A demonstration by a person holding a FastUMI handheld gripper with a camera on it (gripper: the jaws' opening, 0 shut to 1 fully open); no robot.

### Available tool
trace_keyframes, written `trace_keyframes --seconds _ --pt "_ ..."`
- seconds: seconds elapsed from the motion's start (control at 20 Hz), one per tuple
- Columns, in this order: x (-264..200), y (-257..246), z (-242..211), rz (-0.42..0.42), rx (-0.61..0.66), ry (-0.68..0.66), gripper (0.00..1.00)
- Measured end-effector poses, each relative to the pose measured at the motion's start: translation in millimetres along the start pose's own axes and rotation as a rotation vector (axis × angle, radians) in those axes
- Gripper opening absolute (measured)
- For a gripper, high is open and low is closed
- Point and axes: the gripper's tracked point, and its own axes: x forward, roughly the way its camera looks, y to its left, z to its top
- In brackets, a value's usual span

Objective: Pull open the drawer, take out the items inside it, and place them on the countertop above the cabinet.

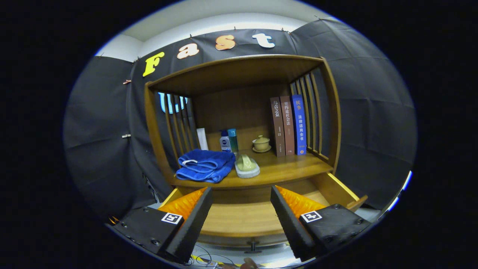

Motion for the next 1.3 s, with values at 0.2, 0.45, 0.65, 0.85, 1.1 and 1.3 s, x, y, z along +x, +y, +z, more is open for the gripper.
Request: trace_keyframes --seconds 0.2,0.45,0.65,0.85,1.1,1.3 --pt "-27.7 -15.2 -63.4 -0.031 0.003 0.050 0.99" --pt "-20.3 -25.6 -117.0 -0.057 -0.022 0.140 1.00" --pt "-3.5 -32.3 -135.2 -0.075 -0.020 0.175 1.00" --pt "12.1 -29.6 -135.0 -0.074 -0.021 0.176 1.00" --pt "23.9 -29.0 -130.5 -0.074 -0.024 0.138 0.99" --pt "64.6 -28.9 -115.6 -0.078 -0.017 0.121 1.00"
